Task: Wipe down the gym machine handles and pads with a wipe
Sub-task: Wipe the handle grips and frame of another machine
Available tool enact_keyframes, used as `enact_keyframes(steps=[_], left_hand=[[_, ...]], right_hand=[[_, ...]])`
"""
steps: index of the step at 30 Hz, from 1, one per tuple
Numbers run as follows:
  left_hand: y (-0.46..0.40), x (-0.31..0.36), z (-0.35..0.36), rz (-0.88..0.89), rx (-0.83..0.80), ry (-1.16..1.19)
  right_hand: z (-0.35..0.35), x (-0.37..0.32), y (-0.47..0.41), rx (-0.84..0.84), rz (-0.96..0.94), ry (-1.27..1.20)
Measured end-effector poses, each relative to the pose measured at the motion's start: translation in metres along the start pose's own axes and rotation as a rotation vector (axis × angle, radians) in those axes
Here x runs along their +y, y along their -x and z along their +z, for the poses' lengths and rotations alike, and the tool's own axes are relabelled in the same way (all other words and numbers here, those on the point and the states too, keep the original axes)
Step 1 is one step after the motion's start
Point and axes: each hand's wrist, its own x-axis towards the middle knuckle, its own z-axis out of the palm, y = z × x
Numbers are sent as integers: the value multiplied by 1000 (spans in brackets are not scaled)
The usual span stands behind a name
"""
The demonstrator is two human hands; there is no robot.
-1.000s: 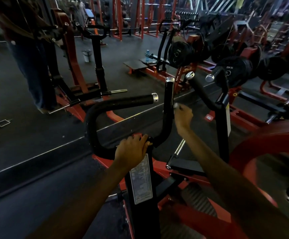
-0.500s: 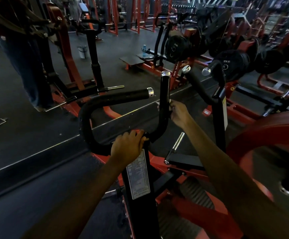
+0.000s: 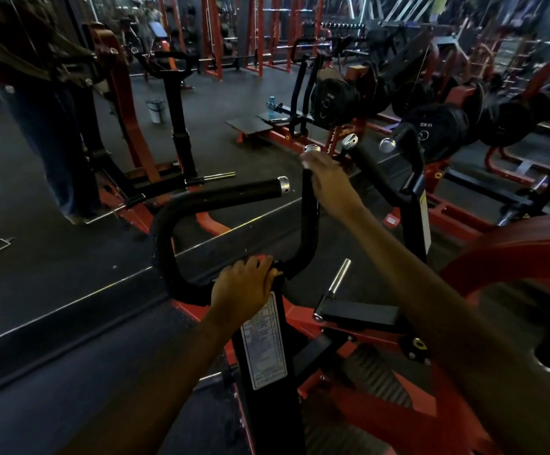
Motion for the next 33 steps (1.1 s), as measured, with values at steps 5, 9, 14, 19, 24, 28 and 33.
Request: enact_keyframes(steps=[5, 9, 14, 19, 24, 28, 33], left_hand=[[-1, 0, -1, 3, 11, -15], [-1, 1, -1, 1, 27, 2], [-2, 1, -4, 2, -7, 5], [-1, 2, -10, -9, -39, 21], [-1, 1, -8, 0, -46, 31], [-1, 2, -11, -6, -57, 25], [-1, 2, -14, -47, -95, 101]], right_hand=[[14, 20, 33, -117, -331, 403], [36, 14, 74, -261, -549, 610], [14, -9, 35, -272, -508, 580], [4, -3, 4, -237, -455, 744], [27, -10, 58, -259, -590, 701], [54, -29, 85, -366, -365, 367], [67, -30, 114, -304, -211, 2]])
